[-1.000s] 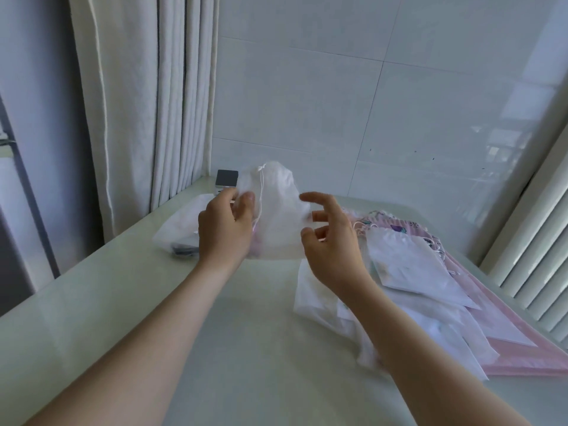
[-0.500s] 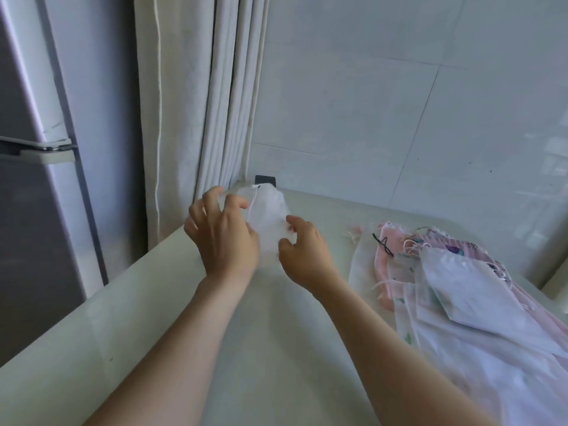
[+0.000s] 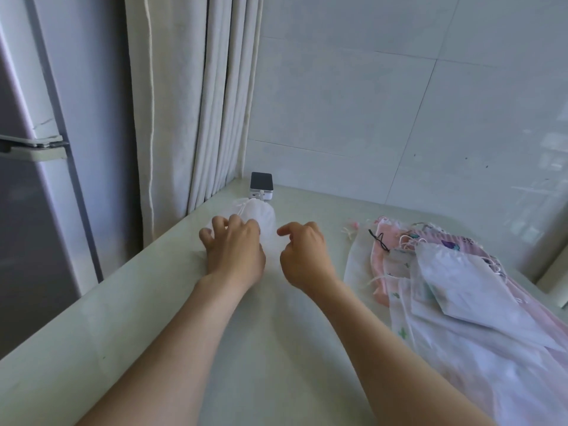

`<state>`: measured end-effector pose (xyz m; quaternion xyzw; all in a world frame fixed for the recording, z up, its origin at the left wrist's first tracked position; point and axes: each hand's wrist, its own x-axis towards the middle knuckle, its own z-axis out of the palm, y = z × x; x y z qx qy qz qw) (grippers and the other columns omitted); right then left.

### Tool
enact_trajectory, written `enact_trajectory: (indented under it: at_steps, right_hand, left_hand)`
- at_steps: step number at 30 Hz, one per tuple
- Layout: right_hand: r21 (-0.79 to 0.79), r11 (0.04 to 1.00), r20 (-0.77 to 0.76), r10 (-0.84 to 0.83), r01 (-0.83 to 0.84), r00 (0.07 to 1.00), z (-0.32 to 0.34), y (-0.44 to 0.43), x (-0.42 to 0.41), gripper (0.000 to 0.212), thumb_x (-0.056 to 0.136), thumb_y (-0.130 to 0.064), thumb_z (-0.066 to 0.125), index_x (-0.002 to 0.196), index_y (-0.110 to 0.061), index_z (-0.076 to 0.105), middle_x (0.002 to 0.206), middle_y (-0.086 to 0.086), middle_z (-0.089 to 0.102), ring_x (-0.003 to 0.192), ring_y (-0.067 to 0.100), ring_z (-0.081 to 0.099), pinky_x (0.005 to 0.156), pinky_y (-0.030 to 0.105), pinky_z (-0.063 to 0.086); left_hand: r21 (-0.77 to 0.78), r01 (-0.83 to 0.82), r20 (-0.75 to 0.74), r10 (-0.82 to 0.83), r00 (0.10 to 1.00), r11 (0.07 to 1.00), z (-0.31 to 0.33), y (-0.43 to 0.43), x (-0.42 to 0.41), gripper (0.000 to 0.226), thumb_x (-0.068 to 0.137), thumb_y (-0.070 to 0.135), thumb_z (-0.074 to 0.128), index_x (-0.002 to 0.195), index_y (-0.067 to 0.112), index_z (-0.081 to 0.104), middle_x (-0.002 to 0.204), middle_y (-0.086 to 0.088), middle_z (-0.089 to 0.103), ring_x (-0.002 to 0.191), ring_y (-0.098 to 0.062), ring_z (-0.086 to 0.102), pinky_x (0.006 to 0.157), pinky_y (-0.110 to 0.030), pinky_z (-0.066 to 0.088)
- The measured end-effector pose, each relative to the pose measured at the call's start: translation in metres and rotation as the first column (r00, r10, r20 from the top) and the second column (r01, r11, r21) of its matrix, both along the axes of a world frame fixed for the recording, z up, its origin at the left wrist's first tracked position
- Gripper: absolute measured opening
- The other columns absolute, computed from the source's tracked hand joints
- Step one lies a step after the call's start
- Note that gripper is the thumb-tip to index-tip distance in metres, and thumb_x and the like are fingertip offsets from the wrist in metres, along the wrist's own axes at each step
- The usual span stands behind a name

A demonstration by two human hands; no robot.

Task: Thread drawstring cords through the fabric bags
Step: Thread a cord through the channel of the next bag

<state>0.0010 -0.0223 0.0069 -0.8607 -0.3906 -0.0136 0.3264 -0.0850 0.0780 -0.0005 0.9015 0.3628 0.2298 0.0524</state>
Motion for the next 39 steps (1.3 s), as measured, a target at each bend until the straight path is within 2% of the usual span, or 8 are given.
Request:
enact_trajectory:
  at_steps: [6,12,17,21,24,30,34,39]
  right_hand:
    - [0.14,0.986,0.024,-0.098,0.094,0.995,0.04,-0.042,0.002,0.039,0.089,0.004,0.041,0.116,-0.017,0.06,0.117,0.005,0.052,0.105,0.021,0.052,0.083,0.028,0.038]
    - [0.075,0.988,0.259,-0.15,0.135,0.954,0.039,-0.113,0.028,0.035,0.084,0.008,0.046,0.105,-0.018,0.057,0.112,0.005,0.052,0.097,0.025,0.054,0.082,0.041,0.05]
    - [-0.046,0.91,0.5,-0.337,0.413,0.798,0.02,-0.164,0.045,0.036,0.08,0.0,0.053,0.112,-0.015,0.06,0.11,0.01,0.054,0.105,0.037,0.05,0.081,0.04,0.041]
    - [-0.204,0.796,0.387,-0.469,0.569,0.794,0.006,-0.172,0.045,0.048,0.084,-0.017,0.055,0.132,-0.012,0.046,0.124,0.02,0.055,0.114,0.043,0.049,0.093,0.044,0.041]
    - [-0.228,0.811,0.263,-0.481,0.538,0.836,0.003,-0.174,0.047,0.039,0.087,-0.018,0.055,0.123,-0.01,0.041,0.118,0.023,0.061,0.111,0.047,0.057,0.091,0.044,0.045]
    - [-0.224,0.836,0.407,-0.387,0.501,0.827,0.009,-0.179,0.04,0.017,0.092,0.001,0.05,0.102,-0.012,0.046,0.107,0.012,0.066,0.106,0.038,0.064,0.074,0.035,0.036]
    - [-0.091,0.897,0.66,-0.271,0.432,0.701,0.004,-0.175,0.044,0.034,0.075,0.004,0.048,0.105,-0.011,0.054,0.091,0.007,0.066,0.098,0.036,0.054,0.077,0.038,0.034]
    - [0.167,0.953,0.682,-0.298,0.255,0.668,0.007,-0.169,0.039,0.07,0.067,0.009,0.037,0.132,-0.007,0.059,0.103,0.013,0.063,0.086,0.036,0.054,0.078,0.044,0.048]
  left_hand:
    - [-0.008,0.404,0.325,-0.38,0.866,0.915,-0.001,-0.029,0.008,0.023,0.1,0.012,0.054,0.111,0.022,0.071,0.111,0.004,0.067,0.107,-0.018,0.054,0.088,-0.029,0.044]
    - [-0.067,0.552,0.234,-0.525,0.818,0.831,-0.012,-0.071,0.025,0.022,0.098,0.016,0.053,0.105,0.025,0.071,0.1,0.009,0.065,0.099,-0.013,0.057,0.082,-0.024,0.043]
    - [-0.098,0.671,0.239,-0.637,0.733,0.735,-0.013,-0.112,0.042,0.027,0.102,0.023,0.054,0.125,0.024,0.068,0.125,0.002,0.062,0.119,-0.017,0.055,0.099,-0.029,0.044]
    - [-0.087,0.73,0.131,-0.718,0.683,0.678,-0.022,-0.128,0.05,0.035,0.107,0.036,0.048,0.138,0.025,0.059,0.137,-0.001,0.057,0.125,-0.025,0.054,0.108,-0.043,0.044]
    - [-0.091,0.741,0.088,-0.735,0.672,0.666,-0.032,-0.127,0.051,0.035,0.107,0.04,0.046,0.138,0.027,0.058,0.134,-0.001,0.058,0.124,-0.025,0.056,0.107,-0.043,0.045]
    - [-0.093,0.751,0.141,-0.738,0.66,0.654,-0.034,-0.124,0.048,0.036,0.106,0.043,0.046,0.137,0.027,0.059,0.131,0.001,0.057,0.124,-0.022,0.056,0.107,-0.042,0.045]
    - [-0.059,0.693,0.206,-0.67,0.713,0.719,-0.034,-0.12,0.045,0.036,0.105,0.04,0.053,0.135,0.023,0.062,0.134,0.002,0.06,0.128,-0.022,0.049,0.111,-0.042,0.04]
    - [-0.175,0.563,0.363,-0.479,0.799,0.808,-0.033,-0.105,0.039,0.045,0.102,0.03,0.059,0.144,0.017,0.051,0.129,0.002,0.057,0.124,-0.02,0.05,0.107,-0.031,0.04]
